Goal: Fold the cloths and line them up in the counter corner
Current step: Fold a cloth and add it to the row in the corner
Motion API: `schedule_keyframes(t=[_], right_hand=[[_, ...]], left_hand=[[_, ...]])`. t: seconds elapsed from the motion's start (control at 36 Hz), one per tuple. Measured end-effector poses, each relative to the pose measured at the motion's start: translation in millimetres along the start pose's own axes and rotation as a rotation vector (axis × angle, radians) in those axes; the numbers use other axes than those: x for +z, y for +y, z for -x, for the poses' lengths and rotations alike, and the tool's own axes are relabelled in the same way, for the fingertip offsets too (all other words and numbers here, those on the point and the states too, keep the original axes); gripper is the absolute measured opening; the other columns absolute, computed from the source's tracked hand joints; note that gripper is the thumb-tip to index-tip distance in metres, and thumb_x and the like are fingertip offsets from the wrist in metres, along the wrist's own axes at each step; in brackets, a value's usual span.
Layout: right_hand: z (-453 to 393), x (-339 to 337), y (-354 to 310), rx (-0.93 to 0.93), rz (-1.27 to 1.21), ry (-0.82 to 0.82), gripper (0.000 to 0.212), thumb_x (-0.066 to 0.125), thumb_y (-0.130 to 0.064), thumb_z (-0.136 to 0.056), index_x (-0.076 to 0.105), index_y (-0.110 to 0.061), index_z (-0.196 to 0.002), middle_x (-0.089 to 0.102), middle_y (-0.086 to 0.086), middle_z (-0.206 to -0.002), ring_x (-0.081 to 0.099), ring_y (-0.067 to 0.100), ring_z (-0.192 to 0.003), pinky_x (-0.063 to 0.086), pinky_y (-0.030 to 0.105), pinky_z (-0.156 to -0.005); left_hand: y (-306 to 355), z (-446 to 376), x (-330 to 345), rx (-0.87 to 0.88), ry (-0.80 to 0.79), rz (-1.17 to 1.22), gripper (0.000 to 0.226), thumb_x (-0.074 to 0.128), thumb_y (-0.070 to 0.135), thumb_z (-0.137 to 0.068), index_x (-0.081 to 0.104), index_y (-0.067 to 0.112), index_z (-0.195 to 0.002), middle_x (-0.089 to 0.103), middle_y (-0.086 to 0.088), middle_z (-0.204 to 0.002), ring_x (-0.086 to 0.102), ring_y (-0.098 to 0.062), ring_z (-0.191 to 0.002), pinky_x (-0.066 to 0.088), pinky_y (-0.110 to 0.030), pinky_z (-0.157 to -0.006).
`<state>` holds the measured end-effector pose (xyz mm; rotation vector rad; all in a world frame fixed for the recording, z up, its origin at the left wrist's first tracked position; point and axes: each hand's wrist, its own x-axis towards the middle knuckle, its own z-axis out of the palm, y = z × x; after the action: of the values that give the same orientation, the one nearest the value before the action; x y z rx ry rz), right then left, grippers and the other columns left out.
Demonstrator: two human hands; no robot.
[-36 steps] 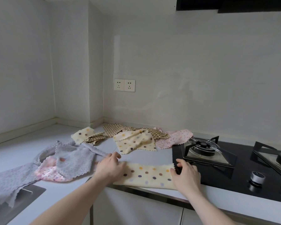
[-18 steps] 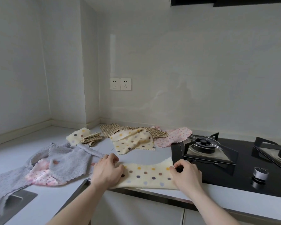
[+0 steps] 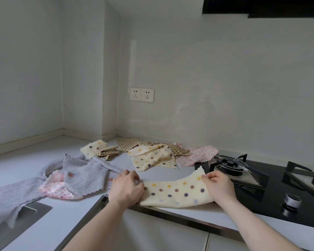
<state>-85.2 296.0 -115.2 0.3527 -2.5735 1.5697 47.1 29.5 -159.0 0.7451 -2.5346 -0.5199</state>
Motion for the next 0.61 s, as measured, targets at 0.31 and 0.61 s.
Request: schedule_keyframes(t=[0.31, 0.61], right_hand=[[-10.1, 22.5, -63.8, 0.067, 0.014, -0.289, 0.009, 0.07, -0.022, -0.085, 0.07, -0.014, -0.088, 0.073, 0.008, -0.089, 0.071, 0.025, -0.086, 0.061, 0.038, -0.072], [29.1, 80.8, -88.5, 0.088, -0.088, -0.431, 0.006, 0.068, -0.012, -0.09, 0.068, -0.009, -0.095, 0.075, 0.013, -0.08, 0.072, 0.018, -0.063, 0.064, 0.033, -0.064]], left_hand=[[-4.3, 1.9, 0.5, -0.004, -0.016, -0.011, 0.031, 0.045, 0.048, -0.084, 0.057, 0.034, -0.109, 0.055, 0.003, -0.118, 0.052, -0.02, -0.107, 0.042, -0.038, -0.096], [-3.6, 1.7, -0.6, 0.007, -0.013, -0.043, 0.032, 0.044, 0.046, -0.087, 0.058, 0.032, -0.112, 0.056, 0.0, -0.122, 0.053, -0.023, -0.112, 0.041, -0.04, -0.099]])
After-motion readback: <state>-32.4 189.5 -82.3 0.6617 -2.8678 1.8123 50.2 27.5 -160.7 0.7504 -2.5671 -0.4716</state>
